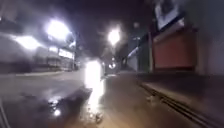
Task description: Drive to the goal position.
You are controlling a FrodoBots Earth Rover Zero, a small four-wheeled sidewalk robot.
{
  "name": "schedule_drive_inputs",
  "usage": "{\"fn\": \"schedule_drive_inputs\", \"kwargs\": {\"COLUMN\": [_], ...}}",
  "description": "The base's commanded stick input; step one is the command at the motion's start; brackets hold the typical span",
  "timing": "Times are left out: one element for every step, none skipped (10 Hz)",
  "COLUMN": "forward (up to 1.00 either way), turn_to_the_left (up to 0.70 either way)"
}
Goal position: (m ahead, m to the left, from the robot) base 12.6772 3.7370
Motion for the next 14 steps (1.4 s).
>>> {"fn": "schedule_drive_inputs", "kwargs": {"forward": [0.7,0.7,0.7,0.7,0.7,0.7,0.7,0.7,0.7,0.7,0.7,0.7,0.7,0.7], "turn_to_the_left": [0.0,0.0,0.0,0.0,0.0,0.0,0.0,0.0,0.0,0.0,0.0,0.0,0.0,0.0]}}
